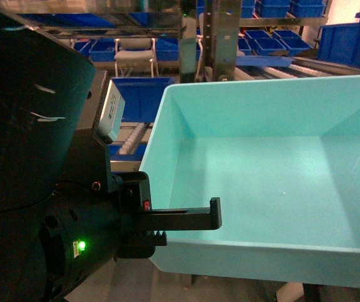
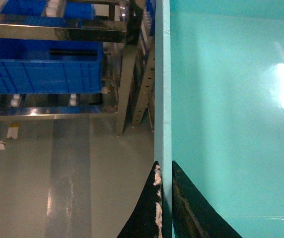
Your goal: Organize blue bins on left shelf correctly
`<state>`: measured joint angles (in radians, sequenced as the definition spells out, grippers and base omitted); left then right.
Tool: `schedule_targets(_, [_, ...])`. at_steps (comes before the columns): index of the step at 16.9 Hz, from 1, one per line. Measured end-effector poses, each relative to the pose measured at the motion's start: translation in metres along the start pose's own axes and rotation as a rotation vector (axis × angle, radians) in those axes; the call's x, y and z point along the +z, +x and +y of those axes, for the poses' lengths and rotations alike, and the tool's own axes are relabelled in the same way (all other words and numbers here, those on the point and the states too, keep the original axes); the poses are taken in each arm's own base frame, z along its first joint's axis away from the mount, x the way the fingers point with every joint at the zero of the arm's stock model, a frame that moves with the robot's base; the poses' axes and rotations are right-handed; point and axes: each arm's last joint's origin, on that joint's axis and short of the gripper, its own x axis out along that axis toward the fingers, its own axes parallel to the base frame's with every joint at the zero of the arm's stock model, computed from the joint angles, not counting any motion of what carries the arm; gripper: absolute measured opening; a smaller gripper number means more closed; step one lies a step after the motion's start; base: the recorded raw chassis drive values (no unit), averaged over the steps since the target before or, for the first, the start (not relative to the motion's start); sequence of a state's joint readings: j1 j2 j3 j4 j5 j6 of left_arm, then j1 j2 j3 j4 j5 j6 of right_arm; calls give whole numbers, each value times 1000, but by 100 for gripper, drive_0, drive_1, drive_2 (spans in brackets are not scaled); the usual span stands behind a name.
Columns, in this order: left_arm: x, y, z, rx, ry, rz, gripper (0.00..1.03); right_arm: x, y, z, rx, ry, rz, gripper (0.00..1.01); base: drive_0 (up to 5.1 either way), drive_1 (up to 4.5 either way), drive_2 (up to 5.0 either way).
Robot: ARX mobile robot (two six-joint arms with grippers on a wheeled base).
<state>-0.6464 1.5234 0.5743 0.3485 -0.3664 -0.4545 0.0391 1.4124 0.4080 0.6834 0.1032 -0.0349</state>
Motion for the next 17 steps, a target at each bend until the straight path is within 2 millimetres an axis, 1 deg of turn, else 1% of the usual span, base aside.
schedule_targets(12, [0, 0, 0, 0, 0, -1, 2, 0, 0, 0, 0, 0, -1, 2, -497, 247, 247])
schedule_targets(17, [0, 0, 0, 0, 0, -1, 2, 0, 0, 0, 0, 0, -1, 2, -459, 388, 104])
